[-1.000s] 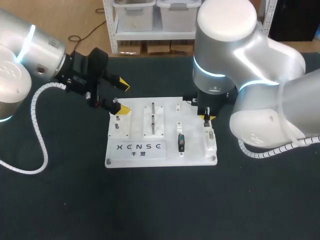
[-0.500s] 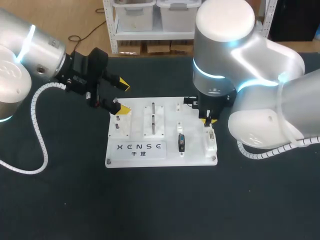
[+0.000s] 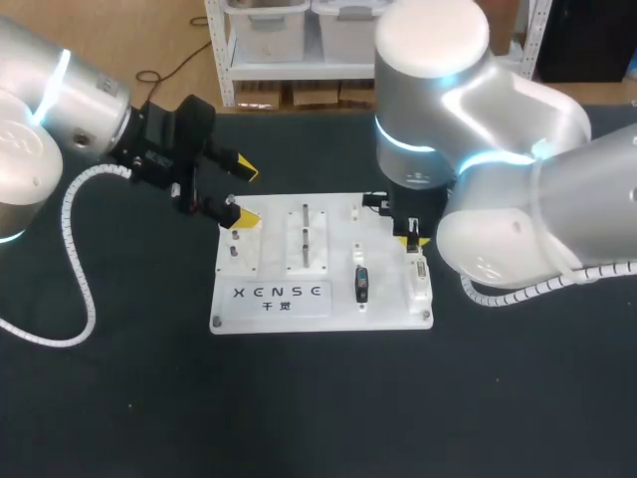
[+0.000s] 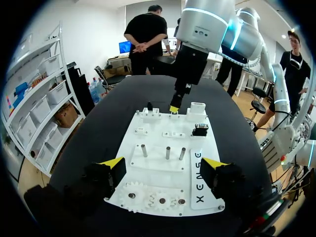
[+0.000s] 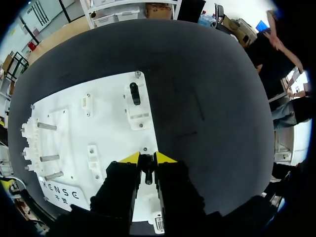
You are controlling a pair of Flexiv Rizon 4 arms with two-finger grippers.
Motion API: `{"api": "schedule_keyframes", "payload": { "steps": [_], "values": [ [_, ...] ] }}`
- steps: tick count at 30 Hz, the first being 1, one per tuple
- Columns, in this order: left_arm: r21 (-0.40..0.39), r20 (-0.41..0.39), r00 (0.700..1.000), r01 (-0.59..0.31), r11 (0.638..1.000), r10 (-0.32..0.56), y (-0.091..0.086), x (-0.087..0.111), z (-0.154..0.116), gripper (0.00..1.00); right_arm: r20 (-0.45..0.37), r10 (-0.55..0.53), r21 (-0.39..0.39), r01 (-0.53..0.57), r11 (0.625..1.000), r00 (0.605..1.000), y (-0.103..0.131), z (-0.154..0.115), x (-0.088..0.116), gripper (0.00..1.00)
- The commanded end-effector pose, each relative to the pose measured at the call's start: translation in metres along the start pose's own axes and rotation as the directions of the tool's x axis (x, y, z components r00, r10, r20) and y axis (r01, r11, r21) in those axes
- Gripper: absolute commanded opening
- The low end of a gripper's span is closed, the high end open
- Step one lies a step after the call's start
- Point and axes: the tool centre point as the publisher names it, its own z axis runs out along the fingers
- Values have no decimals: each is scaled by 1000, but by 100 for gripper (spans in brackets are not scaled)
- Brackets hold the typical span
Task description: Insert the USB connector, Ethernet cable, and multi-pin plug into their matching sockets one by one.
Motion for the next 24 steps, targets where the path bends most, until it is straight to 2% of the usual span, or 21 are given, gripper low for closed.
{"api": "schedule_keyframes", "payload": {
  "steps": [1,2,6,12,24],
  "values": [
    [-1,5,1000,-3,1000,3,1,2,1,100,51,11,-10,-10,1000,999,1,-7,-3,66],
    [-1,5,1000,-3,1000,3,1,2,1,100,62,10,-22,-9,1000,998,3,-13,-5,100],
    [-1,5,1000,-3,1000,3,1,2,1,100,99,1,-55,4,998,995,14,-36,-10,100],
    [-1,5,1000,-3,1000,3,1,2,1,100,96,-24,-83,32,996,995,31,-57,-2,100],
    [-1,5,1000,-3,1000,3,1,2,1,100,10,-93,-94,94,991,996,62,-60,51,100]
  ]
}}
